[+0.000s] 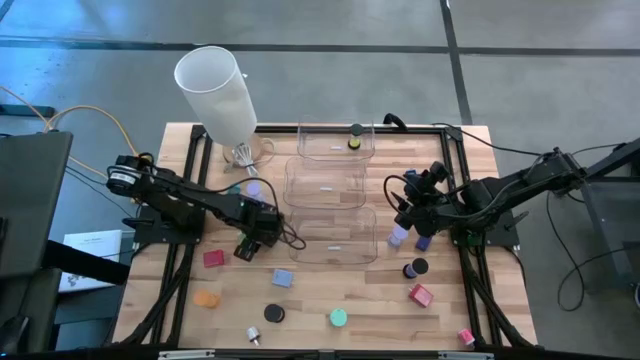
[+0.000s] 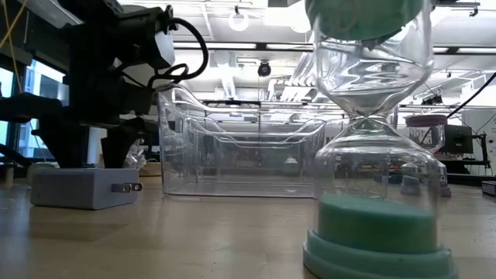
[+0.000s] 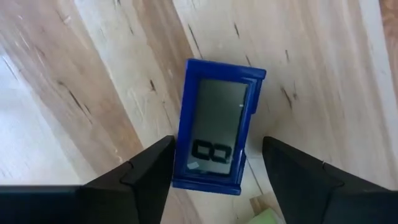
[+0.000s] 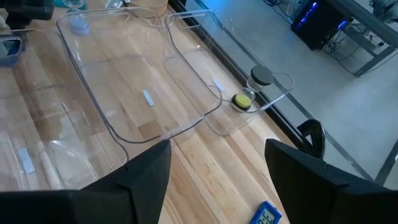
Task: Pick & Place Office items
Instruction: Put the left dark blue digital timer into the bottom transparent bin
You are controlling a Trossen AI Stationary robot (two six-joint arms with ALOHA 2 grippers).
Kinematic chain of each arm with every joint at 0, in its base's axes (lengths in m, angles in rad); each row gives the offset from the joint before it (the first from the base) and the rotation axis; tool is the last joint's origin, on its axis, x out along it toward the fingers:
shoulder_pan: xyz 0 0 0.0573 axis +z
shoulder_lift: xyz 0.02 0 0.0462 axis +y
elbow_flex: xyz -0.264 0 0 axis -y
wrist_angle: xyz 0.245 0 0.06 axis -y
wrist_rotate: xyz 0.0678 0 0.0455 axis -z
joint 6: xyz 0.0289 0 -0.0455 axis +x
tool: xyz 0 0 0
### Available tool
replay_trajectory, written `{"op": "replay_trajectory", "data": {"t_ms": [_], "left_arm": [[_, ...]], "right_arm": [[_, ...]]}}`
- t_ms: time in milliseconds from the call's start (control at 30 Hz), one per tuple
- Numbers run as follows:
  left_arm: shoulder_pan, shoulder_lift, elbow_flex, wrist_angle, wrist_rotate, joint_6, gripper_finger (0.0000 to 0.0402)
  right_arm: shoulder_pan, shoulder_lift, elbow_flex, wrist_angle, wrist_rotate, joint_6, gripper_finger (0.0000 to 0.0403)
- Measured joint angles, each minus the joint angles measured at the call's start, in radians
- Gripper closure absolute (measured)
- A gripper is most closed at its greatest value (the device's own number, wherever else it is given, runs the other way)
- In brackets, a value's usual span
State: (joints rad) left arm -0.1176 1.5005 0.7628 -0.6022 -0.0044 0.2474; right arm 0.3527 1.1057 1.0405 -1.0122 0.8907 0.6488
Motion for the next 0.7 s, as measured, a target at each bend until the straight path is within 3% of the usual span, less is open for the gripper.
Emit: {"op": "replay_trajectory", "data": {"t_ms": [300, 700], "left_arm": [[-0.012, -0.001, 0.0, -0.002, -0.002, 0.034, 0.0259], [-0.101, -0.112, 0.0, -0.031, -0.116, -0.024, 0.026]], "right_arm": [[0.0, 0.0, 0.0, 0.01, -0.002, -0.025, 0.0152], [0.0, 0.0, 0.0, 0.01, -0.013, -0.025, 0.0152]]}}
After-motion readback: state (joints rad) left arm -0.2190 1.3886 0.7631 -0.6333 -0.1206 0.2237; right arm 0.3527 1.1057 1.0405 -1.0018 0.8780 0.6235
